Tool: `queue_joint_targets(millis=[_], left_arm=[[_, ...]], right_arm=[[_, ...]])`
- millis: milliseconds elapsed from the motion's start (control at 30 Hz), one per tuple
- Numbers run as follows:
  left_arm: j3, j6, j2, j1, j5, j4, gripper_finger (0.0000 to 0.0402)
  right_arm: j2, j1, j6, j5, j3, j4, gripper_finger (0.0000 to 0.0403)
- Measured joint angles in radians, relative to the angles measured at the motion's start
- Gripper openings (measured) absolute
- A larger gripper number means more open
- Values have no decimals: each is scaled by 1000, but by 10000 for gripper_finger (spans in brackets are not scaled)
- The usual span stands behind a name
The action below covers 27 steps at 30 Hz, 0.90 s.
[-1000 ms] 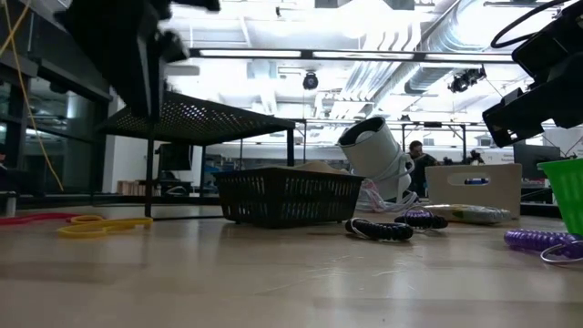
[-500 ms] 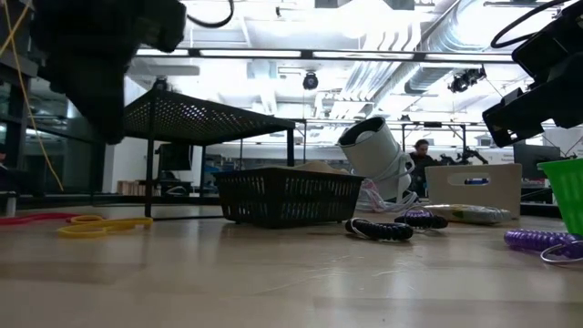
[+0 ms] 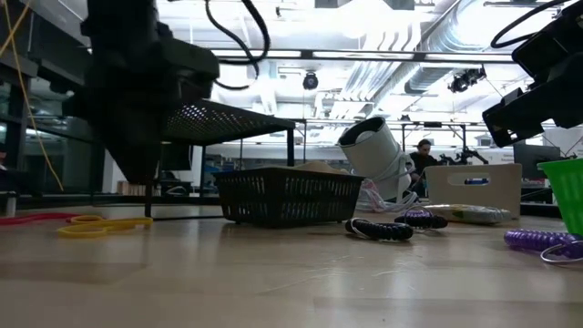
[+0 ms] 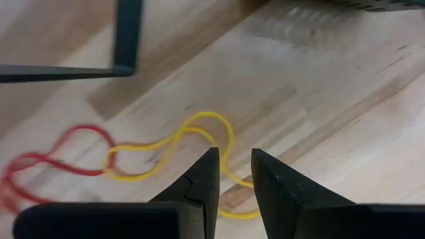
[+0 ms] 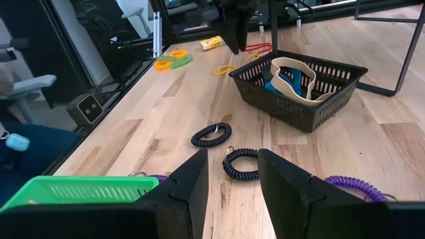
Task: Pick & Place Office Desk Supplies
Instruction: Put the yellow rubber band into the black bin
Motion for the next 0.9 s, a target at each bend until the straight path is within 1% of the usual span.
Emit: queue_joint_targets(millis=[100, 233, 500, 633, 900], left_arm=[[0, -30, 26, -4, 16, 39, 83], [0, -87, 63, -14, 34, 42, 83], [0, -91, 84, -19, 41, 48, 83], [0, -91, 85, -19, 41, 20, 83], [-2, -61, 90, -19, 40, 15, 83]], right_arm=[[0, 0, 0, 0, 0, 0, 120], [0, 0, 0, 0, 0, 0, 120], [0, 0, 0, 0, 0, 0, 120], [0, 0, 0, 0, 0, 0, 120], [0, 0, 0, 0, 0, 0, 120]])
